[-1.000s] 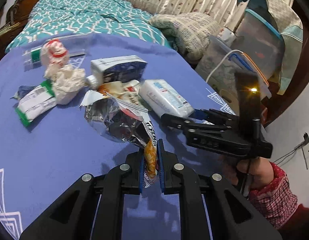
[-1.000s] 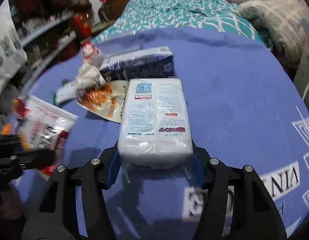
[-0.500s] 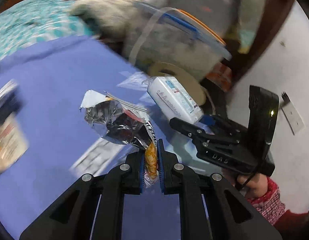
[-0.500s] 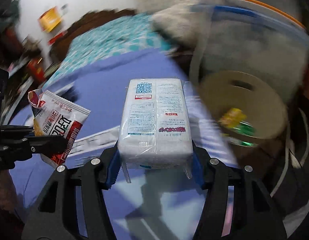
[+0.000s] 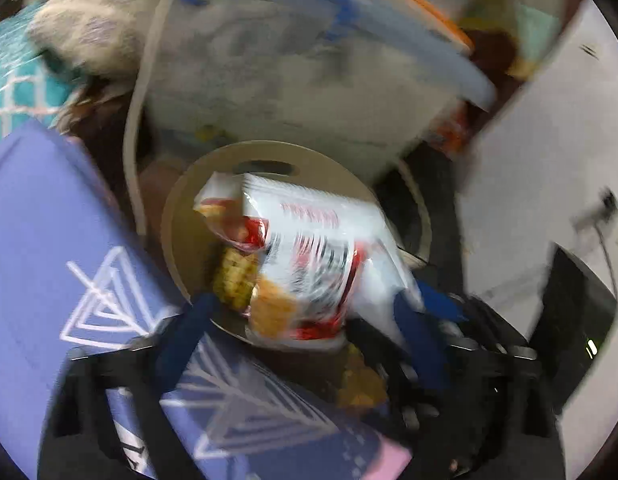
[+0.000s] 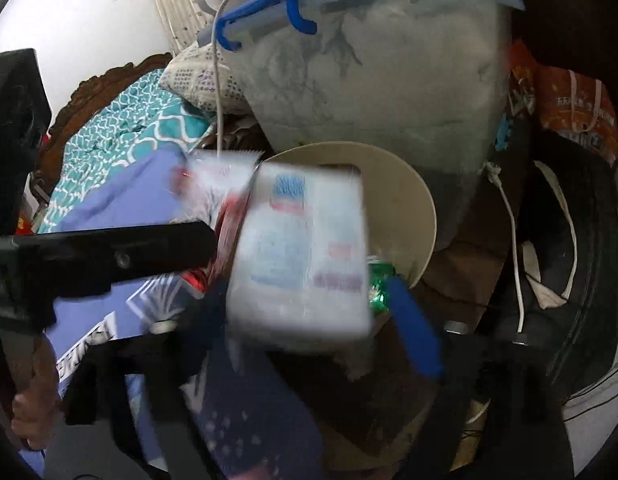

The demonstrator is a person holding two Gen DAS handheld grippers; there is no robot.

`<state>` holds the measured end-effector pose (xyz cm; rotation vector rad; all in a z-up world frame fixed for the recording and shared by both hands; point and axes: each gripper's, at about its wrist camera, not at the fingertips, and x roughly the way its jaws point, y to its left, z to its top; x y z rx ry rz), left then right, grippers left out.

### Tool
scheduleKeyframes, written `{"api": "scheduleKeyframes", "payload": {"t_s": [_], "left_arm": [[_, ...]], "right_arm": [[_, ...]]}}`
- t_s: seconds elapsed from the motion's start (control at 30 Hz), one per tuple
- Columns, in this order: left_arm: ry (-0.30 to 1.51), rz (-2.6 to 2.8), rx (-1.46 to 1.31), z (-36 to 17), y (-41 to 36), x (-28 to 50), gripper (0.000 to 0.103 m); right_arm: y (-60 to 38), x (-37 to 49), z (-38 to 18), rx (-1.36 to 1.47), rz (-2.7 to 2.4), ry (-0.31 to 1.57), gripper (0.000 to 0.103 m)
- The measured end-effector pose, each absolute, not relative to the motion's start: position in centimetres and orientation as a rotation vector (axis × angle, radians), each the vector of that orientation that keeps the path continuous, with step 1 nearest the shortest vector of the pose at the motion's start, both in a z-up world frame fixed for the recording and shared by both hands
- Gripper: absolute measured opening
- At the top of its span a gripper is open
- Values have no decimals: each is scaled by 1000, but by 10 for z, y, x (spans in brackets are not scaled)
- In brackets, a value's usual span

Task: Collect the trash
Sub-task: 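Carry both items over the beige bin and open both tools to drop them, then grasp the red-printed crumpled paper with the right tool while the left tool grasps a green-white wrapper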

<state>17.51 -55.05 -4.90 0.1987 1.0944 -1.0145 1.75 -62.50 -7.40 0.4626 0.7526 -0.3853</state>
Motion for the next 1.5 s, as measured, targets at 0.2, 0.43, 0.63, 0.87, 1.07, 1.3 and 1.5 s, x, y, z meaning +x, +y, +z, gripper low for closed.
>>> {"api": "scheduleKeyframes", "payload": {"t_s": [0.2, 0.43, 0.63, 0.87, 1.07, 1.3, 1.5], "left_arm": [[1067, -985, 95, -37, -493, 188, 89], [987, -812, -4, -26, -337, 180, 89], [954, -514, -162, -25, -161, 168, 89], [944, -125, -278, -36, 21, 154, 89], [951, -122, -317, -37, 70, 176, 89], [1035, -206, -291, -63, 45, 225, 88], [1051, -194, -296, -73, 29, 230, 8]], "right_arm": [[-613, 4, -62, 476, -386, 673, 85], [-562, 14, -27, 508, -242, 600, 86], [-472, 76, -6, 511, 67, 635, 85], [-324, 179, -6, 483, 446, 799, 77], [-185, 269, -6, 336, 607, 903, 87], [-91, 337, -34, 100, 585, 991, 91], [-71, 351, -58, 48, 579, 1059, 36]]}}
